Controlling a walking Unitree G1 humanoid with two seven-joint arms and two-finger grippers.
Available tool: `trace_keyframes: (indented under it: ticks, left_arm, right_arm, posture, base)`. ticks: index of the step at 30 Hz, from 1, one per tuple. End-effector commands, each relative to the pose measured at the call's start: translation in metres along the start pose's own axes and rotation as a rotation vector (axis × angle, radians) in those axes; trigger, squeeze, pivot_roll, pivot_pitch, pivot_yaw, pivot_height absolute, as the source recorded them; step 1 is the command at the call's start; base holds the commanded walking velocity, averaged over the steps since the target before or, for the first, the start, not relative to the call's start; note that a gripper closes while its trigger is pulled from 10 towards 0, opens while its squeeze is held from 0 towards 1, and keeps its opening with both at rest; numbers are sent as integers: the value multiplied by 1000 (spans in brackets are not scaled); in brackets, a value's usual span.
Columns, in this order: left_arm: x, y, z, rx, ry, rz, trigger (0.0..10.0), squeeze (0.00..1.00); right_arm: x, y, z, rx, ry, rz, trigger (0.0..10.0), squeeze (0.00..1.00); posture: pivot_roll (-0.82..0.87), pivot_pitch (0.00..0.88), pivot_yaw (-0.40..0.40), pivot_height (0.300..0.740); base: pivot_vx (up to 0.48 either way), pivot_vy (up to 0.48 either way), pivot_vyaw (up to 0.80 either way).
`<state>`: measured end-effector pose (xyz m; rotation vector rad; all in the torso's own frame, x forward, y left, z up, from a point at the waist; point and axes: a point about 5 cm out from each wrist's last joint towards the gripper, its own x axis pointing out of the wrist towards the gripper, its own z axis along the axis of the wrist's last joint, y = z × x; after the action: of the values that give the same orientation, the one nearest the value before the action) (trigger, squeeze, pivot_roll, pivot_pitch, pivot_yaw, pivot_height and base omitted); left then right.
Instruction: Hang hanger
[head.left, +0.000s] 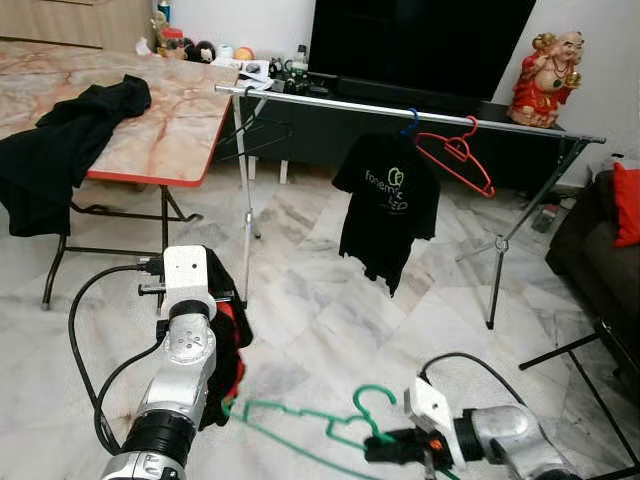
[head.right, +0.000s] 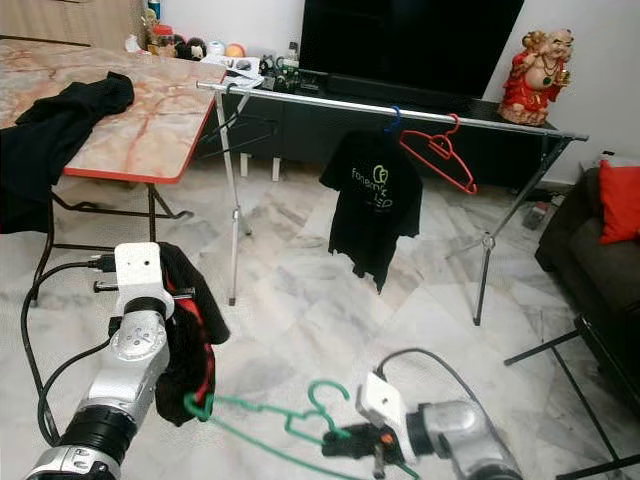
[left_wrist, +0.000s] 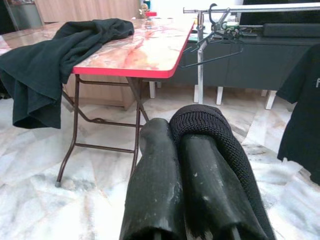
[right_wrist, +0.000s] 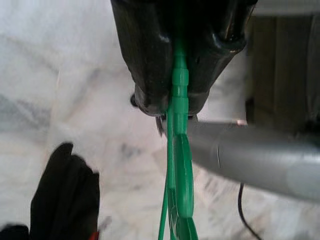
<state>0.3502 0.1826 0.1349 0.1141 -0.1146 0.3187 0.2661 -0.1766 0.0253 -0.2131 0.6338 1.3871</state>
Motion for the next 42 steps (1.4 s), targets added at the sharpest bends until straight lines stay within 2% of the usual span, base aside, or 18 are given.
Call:
trace_keyframes:
  ticks: [1, 4, 6, 10, 11, 14, 16, 18, 19, 20, 21, 22, 23, 24, 25, 28, 35, 42]
  left_arm:
    - [0, -1, 4, -20, -23, 1, 0, 0]
    - [-1, 6, 0, -12, -21, 4, 0, 0]
    - [-1, 9, -1, -22, -18, 7, 0, 0]
    - [-5, 13, -4, -94, -18, -11, 0, 0]
    - [-7, 14, -5, -108, -13, -15, 0, 0]
    - [-9, 15, -7, -148, 0, -9, 0, 0]
    - [-9, 15, -7, -159, 3, -10, 0, 0]
    - [-11, 12, -8, -209, 13, -53, 0, 0]
    - [-12, 8, -7, -242, 13, -85, 2314, 0]
    - [-14, 5, -6, -260, 8, -117, 2314, 0]
    - [-16, 1, -4, -267, -3, -161, 8784, 0]
    - [-18, -1, -3, -267, -11, -189, 8784, 0]
    - [-19, -3, -2, -268, -15, -208, 10000, 0]
    - [-20, -4, -1, -269, -19, -222, 10000, 0]
    - [-21, -3, 0, -270, -25, -229, 10000, 0]
    - [-22, 0, 2, -275, -33, -237, 10000, 0]
    - [-22, 13, 3, -330, -25, -205, 10000, 0]
    - [-30, 27, 0, -294, -16, -253, 10000, 0]
  right_arm:
    - [-4, -2, -2, -29, 21, -58, 0, 0]
    - [-6, -11, -6, -42, 36, -255, 0, 0]
    - [-6, -14, -9, -24, 53, -330, 0, 0]
    - [4, -10, -30, 100, 65, -496, 0, 0]
    - [12, -5, -36, 162, 28, -521, 0, 0]
    - [24, 1, -45, 255, -9, -611, 0, 0]
    - [26, 2, -46, 273, -16, -639, 0, 0]
    - [27, 2, -54, 396, -60, -805, 0, 0]
    - [26, 1, -57, 462, -90, -895, 0, 0]
    - [25, 1, -61, 531, -107, -983, 0, 0]
    - [22, 3, -68, 622, -125, -1072, 2196, 0]
    - [20, 5, -73, 683, -131, -1127, 2196, 0]
    - [18, 7, -79, 735, -131, -1177, 4392, 0]
    - [16, 11, -86, 788, -125, -1231, 7804, 0]
    - [16, 15, -91, 829, -115, -1266, 10000, 0]
    - [17, 30, -109, 903, -51, -1346, 10000, 0]
    - [29, 47, -119, 928, -3, -1342, 10000, 0]
    - [44, 65, -127, 986, 44, -1360, 10000, 0]
  posture:
    - [128, 0, -126, 740]
    - [119, 0, -116, 740]
    - [116, 0, -112, 740]
    - [121, 0, -108, 740]
    - [129, 0, -102, 740]
    - [126, 0, -91, 740]
    - [126, 0, -89, 740]
    - [123, 0, -80, 740]
    - [122, 0, -77, 740]
    - [123, 0, -71, 740]
    - [125, 0, -66, 740]
    - [126, 0, -63, 740]
    - [126, 0, -59, 740]
    - [127, 0, -56, 740]
    - [130, 0, -43, 740]
    - [135, 0, -28, 740]
    - [138, 0, 13, 740]
    - [153, 0, 59, 740]
  base:
    - [0, 0, 0]
    - [0, 0, 0]
    - [0, 0, 0]
    - [0, 0, 0]
    - [0, 0, 0]
    - [0, 0, 0]
    - [0, 0, 0]
    - [0, 0, 0]
    - [0, 0, 0]
    - [0, 0, 0]
    - [0, 0, 0]
    - [0, 0, 0]
    - [0, 0, 0]
    - [0, 0, 0]
    - [0, 0, 0]
    - [0, 0, 0]
    - [0, 0, 0]
    - [0, 0, 0]
